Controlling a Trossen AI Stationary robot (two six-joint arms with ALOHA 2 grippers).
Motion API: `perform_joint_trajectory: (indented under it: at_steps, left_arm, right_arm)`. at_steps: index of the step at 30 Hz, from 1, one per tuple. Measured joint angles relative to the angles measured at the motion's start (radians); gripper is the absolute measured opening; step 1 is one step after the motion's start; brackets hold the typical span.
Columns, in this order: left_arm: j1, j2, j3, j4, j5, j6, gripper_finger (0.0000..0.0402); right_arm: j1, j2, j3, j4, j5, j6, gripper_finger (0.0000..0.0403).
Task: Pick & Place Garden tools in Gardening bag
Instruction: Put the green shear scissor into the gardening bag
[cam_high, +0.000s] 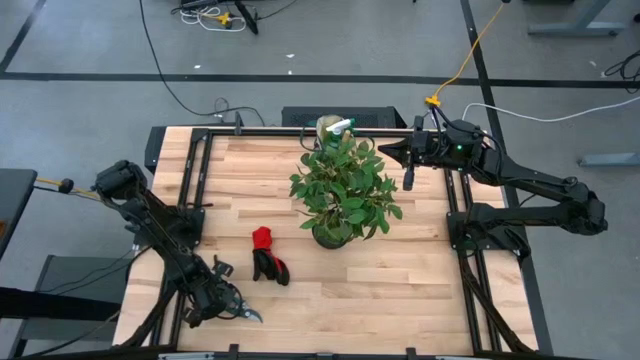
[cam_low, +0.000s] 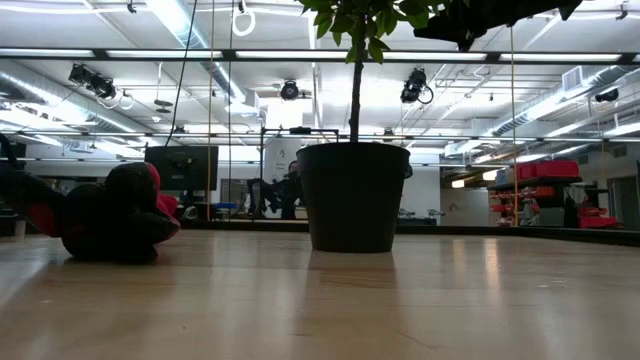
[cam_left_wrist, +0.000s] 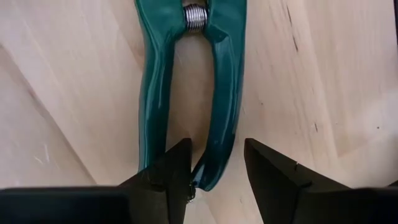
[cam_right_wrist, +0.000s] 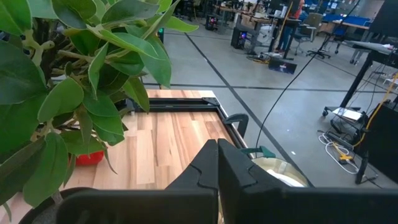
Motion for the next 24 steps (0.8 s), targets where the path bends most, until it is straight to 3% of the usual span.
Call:
perform_joint_trajectory:
  at_steps: [14, 24]
  left_arm:
    - [-0.001, 0.000, -0.001, 0.003, -0.021, 0.000, 0.0153]
    - [0.000, 0.002, -0.002, 0.006, -0.031, 0.000, 0.0093]
  right_arm:
    - [0.000, 0.000, 0.000, -0.007, 0.000, 0.000, 0.0000]
    - [0.000, 0.000, 0.000, -0.008, 0.000, 0.000, 0.0000]
